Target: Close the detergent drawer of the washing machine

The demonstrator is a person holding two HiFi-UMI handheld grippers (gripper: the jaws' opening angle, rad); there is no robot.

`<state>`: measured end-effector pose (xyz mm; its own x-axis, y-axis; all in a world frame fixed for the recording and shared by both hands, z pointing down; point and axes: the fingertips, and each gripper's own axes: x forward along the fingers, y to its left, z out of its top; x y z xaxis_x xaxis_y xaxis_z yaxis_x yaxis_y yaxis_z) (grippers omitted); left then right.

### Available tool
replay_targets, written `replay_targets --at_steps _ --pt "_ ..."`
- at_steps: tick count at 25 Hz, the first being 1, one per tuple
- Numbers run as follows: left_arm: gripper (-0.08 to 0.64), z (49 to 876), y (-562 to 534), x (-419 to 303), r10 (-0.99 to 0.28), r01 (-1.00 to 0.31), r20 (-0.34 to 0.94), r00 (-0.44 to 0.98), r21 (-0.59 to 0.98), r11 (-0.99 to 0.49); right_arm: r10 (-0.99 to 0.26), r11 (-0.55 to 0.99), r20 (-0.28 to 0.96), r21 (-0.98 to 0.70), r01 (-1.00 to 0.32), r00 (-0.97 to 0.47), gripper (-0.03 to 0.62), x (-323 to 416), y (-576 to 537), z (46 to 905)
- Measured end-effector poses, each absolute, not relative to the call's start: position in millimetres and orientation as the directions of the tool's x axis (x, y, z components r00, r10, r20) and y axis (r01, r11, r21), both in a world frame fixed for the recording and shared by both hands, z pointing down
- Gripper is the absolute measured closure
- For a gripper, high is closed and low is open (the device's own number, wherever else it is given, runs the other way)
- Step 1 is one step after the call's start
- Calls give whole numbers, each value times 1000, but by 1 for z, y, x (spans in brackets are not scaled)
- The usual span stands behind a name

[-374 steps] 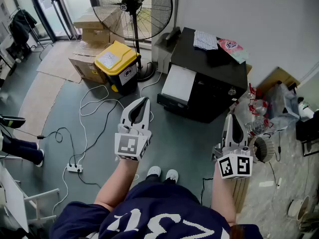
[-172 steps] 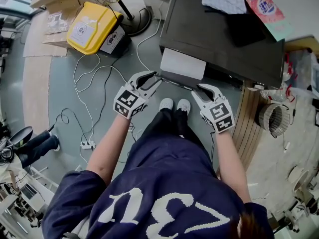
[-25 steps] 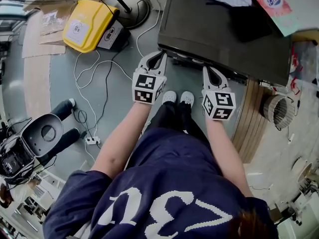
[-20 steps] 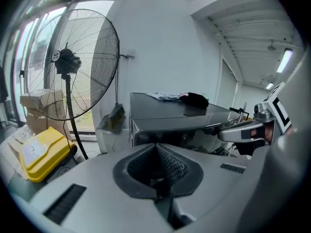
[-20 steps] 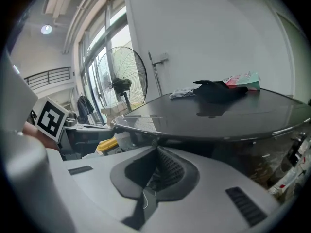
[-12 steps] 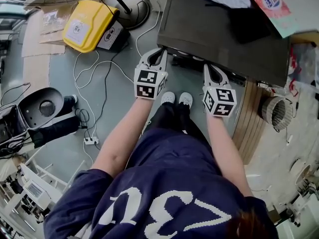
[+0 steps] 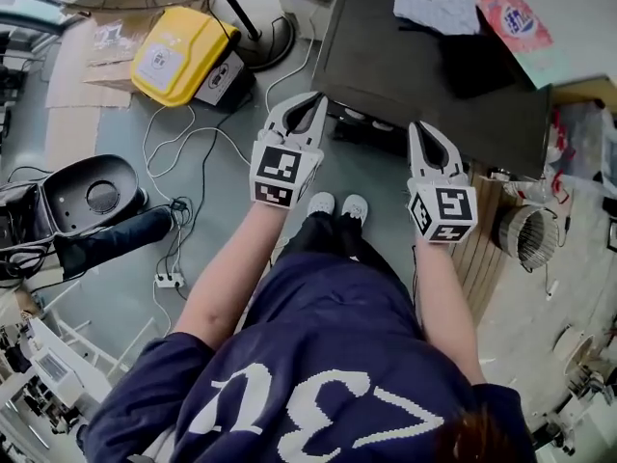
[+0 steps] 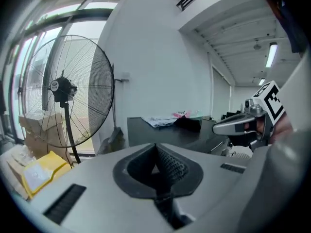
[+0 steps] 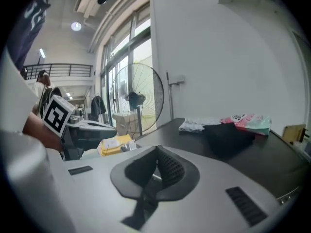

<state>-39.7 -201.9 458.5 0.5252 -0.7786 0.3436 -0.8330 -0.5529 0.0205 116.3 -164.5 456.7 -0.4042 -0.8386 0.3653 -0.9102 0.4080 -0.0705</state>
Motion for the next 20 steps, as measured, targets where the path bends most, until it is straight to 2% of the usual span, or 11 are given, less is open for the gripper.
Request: replay_targets --at_steps 3,10,20 --pt "540 427 -199 -45 -802 -842 294 519 16 -539 -878 386 268 -99 -917 -398 577 126 -170 412" --pt "540 352 -189 -63 -862 -876 176 476 6 -483 -934 348 75 -16 -937 -348 578 138 -169 310" --pt "540 284 -169 -64 -878 -878 71 474 -39 -477 -921 386 -50 6 -922 -386 578 129 -143 234"
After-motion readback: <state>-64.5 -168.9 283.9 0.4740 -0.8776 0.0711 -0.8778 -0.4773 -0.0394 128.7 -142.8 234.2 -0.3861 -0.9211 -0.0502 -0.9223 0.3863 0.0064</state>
